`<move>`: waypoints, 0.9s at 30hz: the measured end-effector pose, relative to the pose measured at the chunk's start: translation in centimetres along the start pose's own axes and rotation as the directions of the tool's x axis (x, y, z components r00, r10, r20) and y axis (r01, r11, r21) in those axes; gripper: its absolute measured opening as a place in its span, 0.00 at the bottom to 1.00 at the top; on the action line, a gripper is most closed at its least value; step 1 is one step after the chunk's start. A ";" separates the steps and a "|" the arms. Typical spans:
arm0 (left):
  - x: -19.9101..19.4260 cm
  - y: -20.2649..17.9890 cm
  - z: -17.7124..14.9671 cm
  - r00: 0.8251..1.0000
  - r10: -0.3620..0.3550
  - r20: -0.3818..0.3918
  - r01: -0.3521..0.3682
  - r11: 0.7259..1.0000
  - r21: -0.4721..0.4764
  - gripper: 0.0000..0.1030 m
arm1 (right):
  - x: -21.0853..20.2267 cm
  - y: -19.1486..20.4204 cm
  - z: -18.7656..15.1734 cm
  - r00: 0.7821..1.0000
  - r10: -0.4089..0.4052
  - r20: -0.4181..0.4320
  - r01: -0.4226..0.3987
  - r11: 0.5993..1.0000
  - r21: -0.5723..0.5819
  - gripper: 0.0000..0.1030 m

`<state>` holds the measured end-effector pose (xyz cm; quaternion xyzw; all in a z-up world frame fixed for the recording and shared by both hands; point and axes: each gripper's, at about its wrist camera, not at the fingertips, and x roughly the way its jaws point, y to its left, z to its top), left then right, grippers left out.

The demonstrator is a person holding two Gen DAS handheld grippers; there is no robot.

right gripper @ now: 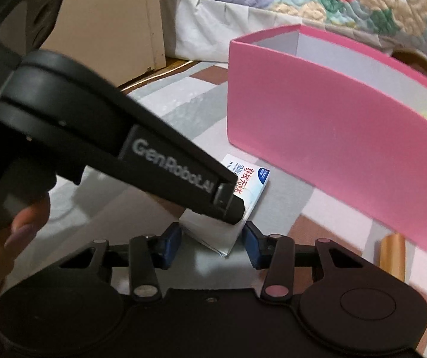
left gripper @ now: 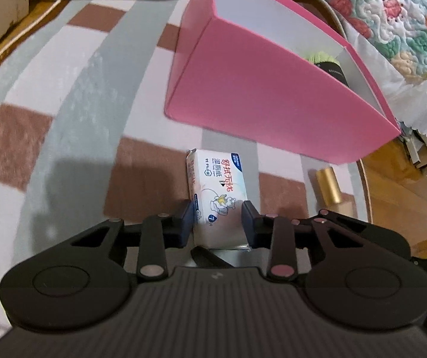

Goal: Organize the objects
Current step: 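Close the left tool on the white tissue pack and lift it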

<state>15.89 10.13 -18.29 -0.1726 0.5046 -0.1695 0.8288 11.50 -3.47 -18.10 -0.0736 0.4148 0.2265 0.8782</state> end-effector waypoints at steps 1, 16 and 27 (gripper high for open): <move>-0.1 0.0 -0.3 1.000 -0.008 -0.011 0.008 1.000 -0.011 0.33 | -0.3 -0.1 -0.2 1.000 0.006 -0.007 -0.006 1.000 0.007 0.49; 0.2 -0.7 -1.2 0.999 0.010 0.035 -0.008 0.999 -0.043 0.33 | -0.2 -0.7 -0.1 1.000 -0.007 -0.011 0.007 1.000 0.000 0.51; -3.5 -4.4 -2.5 1.000 0.030 0.000 -0.030 1.000 0.006 0.33 | -4.6 -0.7 -0.4 0.999 0.042 -0.004 -0.042 0.999 0.018 0.47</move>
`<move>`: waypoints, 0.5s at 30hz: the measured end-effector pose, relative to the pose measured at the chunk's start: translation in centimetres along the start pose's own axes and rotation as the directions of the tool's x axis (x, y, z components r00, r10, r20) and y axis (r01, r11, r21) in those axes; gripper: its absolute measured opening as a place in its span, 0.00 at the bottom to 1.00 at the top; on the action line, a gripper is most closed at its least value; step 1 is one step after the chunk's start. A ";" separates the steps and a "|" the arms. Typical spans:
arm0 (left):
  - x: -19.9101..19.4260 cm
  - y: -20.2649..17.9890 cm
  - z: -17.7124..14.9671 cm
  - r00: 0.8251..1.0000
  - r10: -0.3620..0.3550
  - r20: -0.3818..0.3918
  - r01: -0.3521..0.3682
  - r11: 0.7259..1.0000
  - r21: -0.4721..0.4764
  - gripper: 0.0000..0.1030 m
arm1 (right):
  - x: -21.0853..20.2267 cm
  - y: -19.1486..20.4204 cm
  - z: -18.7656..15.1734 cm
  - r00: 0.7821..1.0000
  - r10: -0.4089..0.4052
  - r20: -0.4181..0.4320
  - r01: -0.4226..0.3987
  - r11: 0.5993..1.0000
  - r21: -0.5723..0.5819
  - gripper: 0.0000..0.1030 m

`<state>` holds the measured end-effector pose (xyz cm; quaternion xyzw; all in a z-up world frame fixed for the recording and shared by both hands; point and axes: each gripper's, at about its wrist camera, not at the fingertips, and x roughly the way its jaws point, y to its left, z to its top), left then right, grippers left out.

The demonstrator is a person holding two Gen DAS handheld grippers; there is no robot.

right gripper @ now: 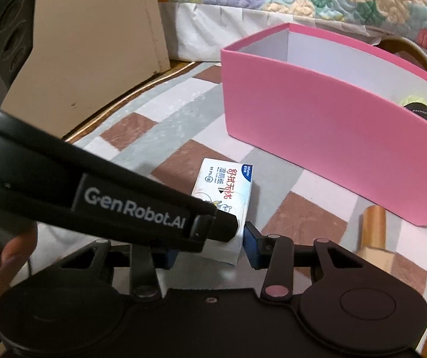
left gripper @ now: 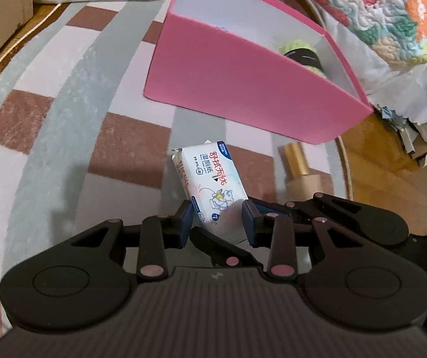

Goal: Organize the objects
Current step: 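Close the left tool on the white tissue pack and lift it, then carry the tissue pack into the pink box and open the left tool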

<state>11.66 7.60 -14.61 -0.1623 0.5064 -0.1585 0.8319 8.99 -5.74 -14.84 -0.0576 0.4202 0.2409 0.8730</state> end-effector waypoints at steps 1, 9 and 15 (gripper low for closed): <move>-0.5 -0.3 -0.1 1.000 -0.008 0.005 0.008 1.000 -0.004 0.33 | -0.6 -0.1 0.1 1.000 0.001 0.004 -0.001 1.000 0.000 0.47; -4.9 -3.0 -0.1 0.997 -0.047 0.066 0.049 0.999 -0.019 0.33 | -6.8 0.3 0.3 0.998 -0.008 0.056 0.010 0.999 -0.034 0.47; -7.7 -5.1 1.0 0.993 -0.059 0.106 0.057 0.998 0.025 0.33 | -10.1 0.1 1.5 0.993 -0.023 0.120 0.030 0.998 -0.055 0.47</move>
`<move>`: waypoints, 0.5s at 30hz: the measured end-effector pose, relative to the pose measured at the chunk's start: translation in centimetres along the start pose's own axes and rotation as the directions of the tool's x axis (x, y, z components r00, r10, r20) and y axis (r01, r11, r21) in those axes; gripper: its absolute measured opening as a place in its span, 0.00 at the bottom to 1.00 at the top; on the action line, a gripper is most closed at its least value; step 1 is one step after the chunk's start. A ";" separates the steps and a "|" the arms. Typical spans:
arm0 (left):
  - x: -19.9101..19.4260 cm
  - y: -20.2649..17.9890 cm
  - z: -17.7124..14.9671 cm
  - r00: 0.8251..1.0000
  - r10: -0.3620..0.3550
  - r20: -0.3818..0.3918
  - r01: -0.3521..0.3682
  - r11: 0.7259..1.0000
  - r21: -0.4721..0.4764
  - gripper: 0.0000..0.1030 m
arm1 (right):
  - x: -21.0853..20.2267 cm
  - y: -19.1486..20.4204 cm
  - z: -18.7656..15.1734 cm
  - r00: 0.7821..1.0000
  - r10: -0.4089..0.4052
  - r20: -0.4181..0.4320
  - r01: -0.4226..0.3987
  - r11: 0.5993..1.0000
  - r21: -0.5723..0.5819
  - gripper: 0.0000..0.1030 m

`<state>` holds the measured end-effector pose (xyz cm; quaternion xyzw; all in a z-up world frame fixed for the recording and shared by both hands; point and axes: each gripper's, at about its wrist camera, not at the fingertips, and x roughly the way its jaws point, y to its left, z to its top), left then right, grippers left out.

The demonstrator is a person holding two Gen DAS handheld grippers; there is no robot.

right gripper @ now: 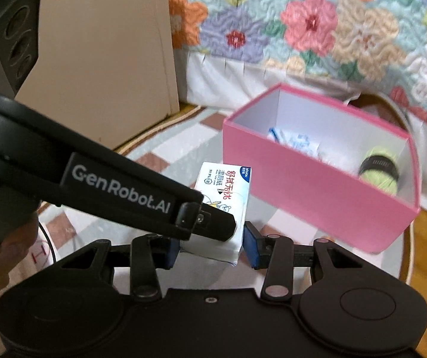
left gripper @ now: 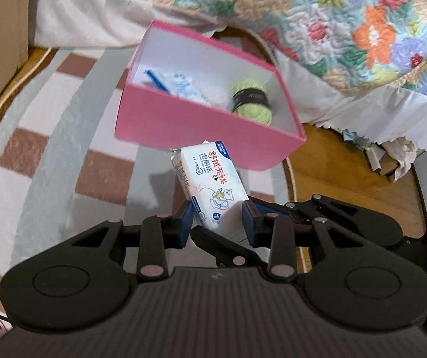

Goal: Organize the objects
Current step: 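Carry the tissue pack into the pink box and open the left tool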

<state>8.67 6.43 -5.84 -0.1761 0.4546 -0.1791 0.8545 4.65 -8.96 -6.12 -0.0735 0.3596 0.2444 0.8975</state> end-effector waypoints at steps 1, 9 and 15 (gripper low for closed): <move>-0.3 -0.3 0.3 1.000 0.001 0.004 -0.001 1.000 0.005 0.33 | -0.1 0.0 0.4 1.000 -0.002 0.007 0.002 1.000 -0.003 0.47; -2.0 -2.2 2.9 1.000 0.003 0.031 -0.004 0.999 0.046 0.33 | -1.4 -0.1 3.2 0.998 -0.041 0.055 0.044 0.998 -0.040 0.47; -2.2 -3.1 4.8 1.000 -0.001 0.031 0.000 0.999 0.049 0.33 | -1.8 -1.2 5.5 0.999 -0.037 0.036 0.038 0.999 -0.022 0.47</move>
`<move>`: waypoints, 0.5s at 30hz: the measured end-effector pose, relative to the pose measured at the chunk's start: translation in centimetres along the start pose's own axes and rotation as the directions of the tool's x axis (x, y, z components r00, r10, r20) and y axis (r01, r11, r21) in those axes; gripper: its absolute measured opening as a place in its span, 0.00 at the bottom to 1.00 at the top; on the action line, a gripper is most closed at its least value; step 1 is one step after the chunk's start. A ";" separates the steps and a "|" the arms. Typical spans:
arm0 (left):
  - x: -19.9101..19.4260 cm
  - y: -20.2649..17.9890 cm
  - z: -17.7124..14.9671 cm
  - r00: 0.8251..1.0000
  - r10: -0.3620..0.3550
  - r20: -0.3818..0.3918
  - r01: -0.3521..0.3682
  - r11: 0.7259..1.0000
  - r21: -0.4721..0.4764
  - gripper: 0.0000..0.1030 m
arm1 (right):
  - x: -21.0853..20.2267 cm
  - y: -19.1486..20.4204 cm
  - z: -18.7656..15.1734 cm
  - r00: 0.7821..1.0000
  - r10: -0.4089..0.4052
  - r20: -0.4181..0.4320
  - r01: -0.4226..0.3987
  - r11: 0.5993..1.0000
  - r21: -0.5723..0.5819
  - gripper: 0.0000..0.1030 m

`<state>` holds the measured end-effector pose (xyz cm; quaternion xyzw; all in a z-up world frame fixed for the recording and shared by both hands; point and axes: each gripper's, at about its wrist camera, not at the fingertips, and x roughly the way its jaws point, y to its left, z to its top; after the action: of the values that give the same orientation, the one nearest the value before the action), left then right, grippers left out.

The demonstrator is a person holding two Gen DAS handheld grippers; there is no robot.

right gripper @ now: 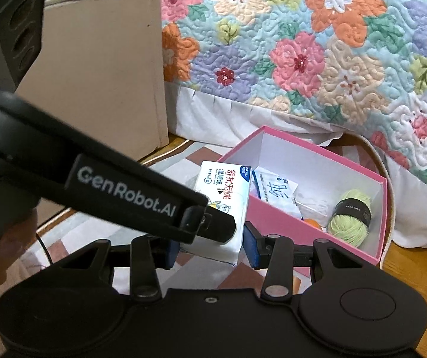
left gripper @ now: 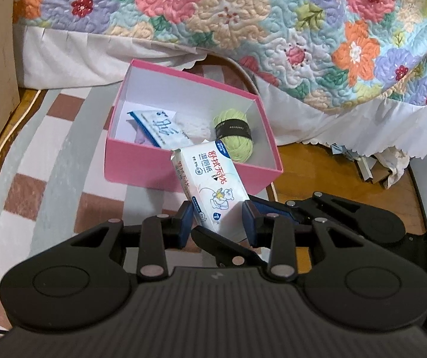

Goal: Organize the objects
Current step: 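Carry the tissue pack into the pink box and open the left tool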

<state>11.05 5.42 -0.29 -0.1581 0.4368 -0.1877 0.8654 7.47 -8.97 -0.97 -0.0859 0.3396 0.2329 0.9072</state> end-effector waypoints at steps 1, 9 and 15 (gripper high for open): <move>0.1 -0.1 0.3 1.000 -0.001 -0.002 0.001 1.000 0.002 0.33 | 0.0 -0.2 0.3 1.000 0.001 0.000 -0.001 1.000 0.001 0.47; 1.7 -1.4 3.4 1.000 0.023 -0.014 -0.023 0.999 0.035 0.33 | 1.1 -3.3 2.4 0.999 0.031 -0.013 -0.030 0.998 0.054 0.47; 4.2 -1.0 6.7 0.999 0.050 -0.010 -0.050 0.999 0.013 0.33 | 3.8 -5.5 4.7 0.999 0.047 -0.010 -0.047 0.998 0.030 0.46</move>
<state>18.64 3.36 1.02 -0.1409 0.4437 -0.1697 0.8686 15.32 -10.89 0.09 -0.0655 0.3497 0.2485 0.9009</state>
